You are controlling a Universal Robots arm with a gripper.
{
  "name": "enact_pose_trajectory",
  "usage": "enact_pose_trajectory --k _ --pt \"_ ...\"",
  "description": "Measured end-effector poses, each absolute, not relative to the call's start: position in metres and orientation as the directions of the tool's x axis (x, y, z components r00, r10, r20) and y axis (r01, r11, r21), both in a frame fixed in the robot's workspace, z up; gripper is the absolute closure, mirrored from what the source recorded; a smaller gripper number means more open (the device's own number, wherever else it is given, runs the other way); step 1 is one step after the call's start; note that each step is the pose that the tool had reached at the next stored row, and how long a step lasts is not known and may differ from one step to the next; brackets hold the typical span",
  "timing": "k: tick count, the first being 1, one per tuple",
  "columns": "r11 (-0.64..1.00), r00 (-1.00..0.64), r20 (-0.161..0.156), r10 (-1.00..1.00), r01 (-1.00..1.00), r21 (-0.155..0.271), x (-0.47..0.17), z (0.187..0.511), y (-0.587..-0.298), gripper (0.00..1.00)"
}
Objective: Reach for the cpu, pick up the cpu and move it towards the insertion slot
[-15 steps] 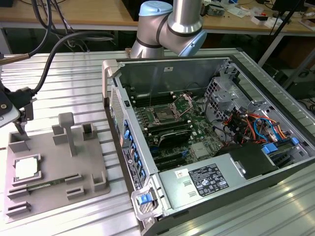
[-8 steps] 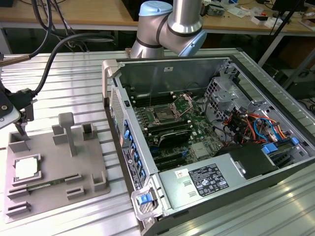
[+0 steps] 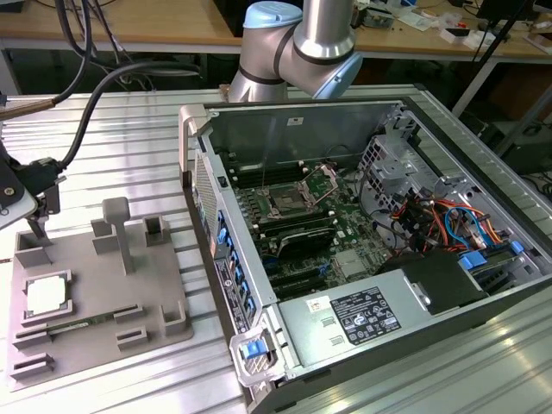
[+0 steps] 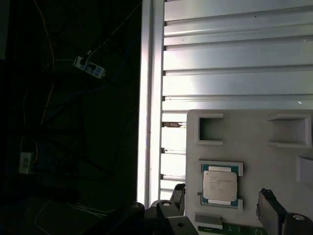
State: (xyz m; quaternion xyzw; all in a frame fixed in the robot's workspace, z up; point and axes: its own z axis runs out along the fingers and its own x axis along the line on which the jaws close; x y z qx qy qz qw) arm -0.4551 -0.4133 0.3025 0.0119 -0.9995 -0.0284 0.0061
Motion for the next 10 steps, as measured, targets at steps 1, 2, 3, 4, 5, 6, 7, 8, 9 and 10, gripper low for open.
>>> enact_pose_trajectory --k 1,2,3,4,5,6,7,8,9,10 --pt "0.998 -1.000 0.011 -0.024 -0.024 0.057 -0.4551 0.3020 -0.4134 0.32" --pt "0.998 -1.000 0.011 -0.024 -0.024 0.057 -0.4551 0.3017 -0.4136 0.32" --pt "0.998 -1.000 0.011 -0.024 -0.024 0.057 -0.4551 0.3012 -0.4137 0.32" --pt "0.998 -1.000 0.011 -0.024 -0.024 0.057 -0.4551 0.3006 -0.4141 0.32" --pt "0.998 -1.000 0.012 -0.024 -0.023 0.057 -0.4551 0.3001 -0.4143 0.32" --pt "0.998 -1.000 0.012 -0.024 -0.023 0.058 -0.4551 0.2998 -0.4144 0.32" --pt "0.998 -1.000 0.012 -0.024 -0.024 0.058 -0.4551 0.2994 -0.4145 0.32" --pt "0.998 -1.000 0.012 -0.024 -0.024 0.058 -0.4551 0.2990 -0.4147 0.32" --pt "0.998 -1.000 0.011 -0.024 -0.024 0.058 -0.4551 0.2986 -0.4149 0.32" --pt "0.998 -1.000 0.011 -0.024 -0.024 0.058 -0.4551 0.2983 -0.4151 0.32"
